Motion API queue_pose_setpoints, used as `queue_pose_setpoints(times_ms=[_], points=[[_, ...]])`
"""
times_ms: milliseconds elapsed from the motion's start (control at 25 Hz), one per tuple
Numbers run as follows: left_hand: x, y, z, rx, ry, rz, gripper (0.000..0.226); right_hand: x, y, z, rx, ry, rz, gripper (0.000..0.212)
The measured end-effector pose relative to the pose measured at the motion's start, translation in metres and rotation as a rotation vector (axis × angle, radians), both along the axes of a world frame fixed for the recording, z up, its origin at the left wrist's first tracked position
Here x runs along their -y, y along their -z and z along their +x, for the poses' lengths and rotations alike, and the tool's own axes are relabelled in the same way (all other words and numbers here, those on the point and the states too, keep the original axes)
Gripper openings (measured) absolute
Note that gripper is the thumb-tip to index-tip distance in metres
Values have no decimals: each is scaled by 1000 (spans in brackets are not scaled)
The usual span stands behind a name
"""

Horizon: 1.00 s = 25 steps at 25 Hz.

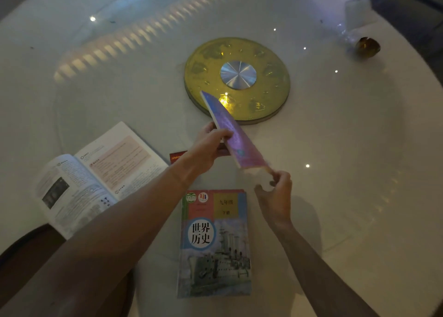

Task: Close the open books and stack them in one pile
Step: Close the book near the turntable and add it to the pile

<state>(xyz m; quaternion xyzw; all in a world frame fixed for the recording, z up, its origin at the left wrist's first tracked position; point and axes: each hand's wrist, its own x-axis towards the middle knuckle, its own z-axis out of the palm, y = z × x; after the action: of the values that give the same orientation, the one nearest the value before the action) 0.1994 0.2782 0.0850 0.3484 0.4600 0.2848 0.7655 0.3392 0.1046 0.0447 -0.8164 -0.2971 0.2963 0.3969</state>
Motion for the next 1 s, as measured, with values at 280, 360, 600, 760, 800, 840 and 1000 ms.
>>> queue_pose_setpoints(times_ms=[280,360,600,760,800,840,1000], points=[[26,-60,-33,79,-60,-96,6,14,-55,29,-308,-35,340,48],[40,-69,-47,93,-74,-132,4,16,-76,34,-344,-172,476,32],[82,-82,-83,-166,29,-122,64,16,-124,9,-301,-203,393,14],[107,-71,-110,-422,114,-63,82,28,-127,-13,-256,-195,314,22],[115,-69,-118,-428,149,-47,83,31,-124,-17,-241,-185,283,22],[122,-65,-123,-430,171,-28,84,35,-121,-20,-222,-161,246,22],[144,-46,-133,-456,123,199,36,60,-90,-34,-345,-15,59,29]])
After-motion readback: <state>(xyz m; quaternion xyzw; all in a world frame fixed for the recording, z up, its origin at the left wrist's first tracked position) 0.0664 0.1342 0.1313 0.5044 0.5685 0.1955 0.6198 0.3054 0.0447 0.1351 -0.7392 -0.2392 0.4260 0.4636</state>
